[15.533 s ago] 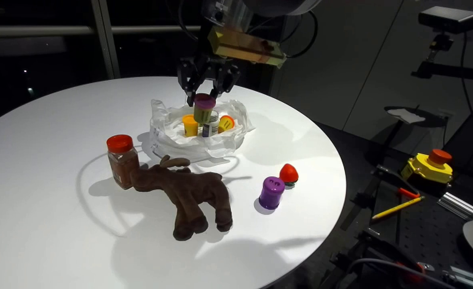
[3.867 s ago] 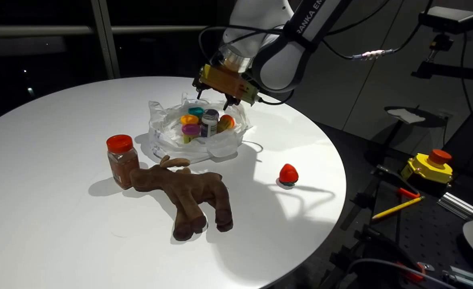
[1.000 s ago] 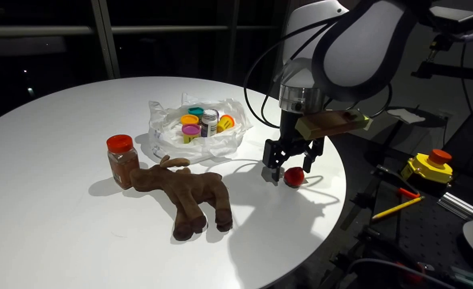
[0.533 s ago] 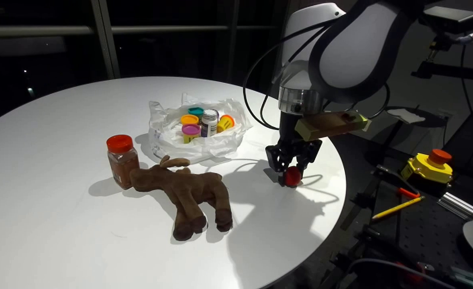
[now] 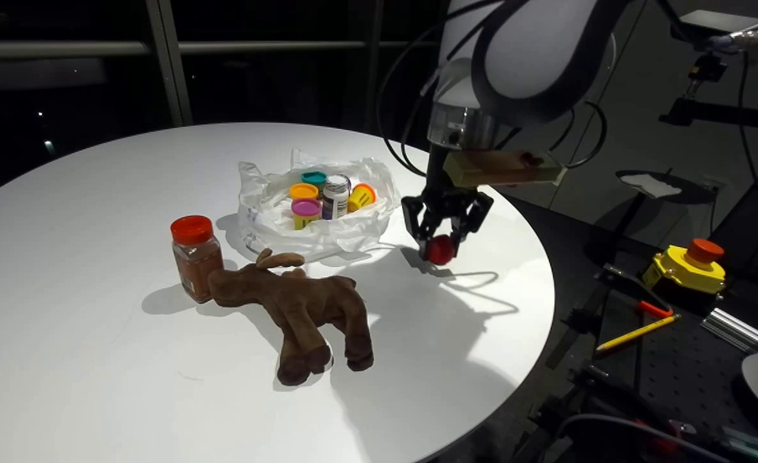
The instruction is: Put all the objects on the table into the white plastic bag
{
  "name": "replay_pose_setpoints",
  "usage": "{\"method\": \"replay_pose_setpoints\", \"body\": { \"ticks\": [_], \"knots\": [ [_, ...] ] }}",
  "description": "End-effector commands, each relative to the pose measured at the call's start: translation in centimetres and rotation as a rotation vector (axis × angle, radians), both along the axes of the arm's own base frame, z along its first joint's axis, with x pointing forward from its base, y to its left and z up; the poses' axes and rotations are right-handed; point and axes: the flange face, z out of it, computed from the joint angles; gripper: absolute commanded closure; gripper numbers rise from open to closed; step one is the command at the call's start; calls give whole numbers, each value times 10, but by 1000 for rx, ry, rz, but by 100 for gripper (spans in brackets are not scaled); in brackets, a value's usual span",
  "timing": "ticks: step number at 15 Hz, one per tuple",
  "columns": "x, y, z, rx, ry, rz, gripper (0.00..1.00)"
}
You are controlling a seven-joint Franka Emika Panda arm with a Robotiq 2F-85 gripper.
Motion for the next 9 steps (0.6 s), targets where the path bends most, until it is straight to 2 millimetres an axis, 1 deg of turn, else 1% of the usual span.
{"method": "replay_pose_setpoints", "body": {
  "ticks": [1,3,5,7,9],
  "knots": [
    [62,1,60,0,-137,-85,80],
    [100,-4,83,-17,-240,-104,80],
    [132,-14,99,-46,-316,-117,80],
    [156,-30,103,-70,-357,-146,79],
    [175,-48,97,-79,-373,-182,79]
  ]
}}
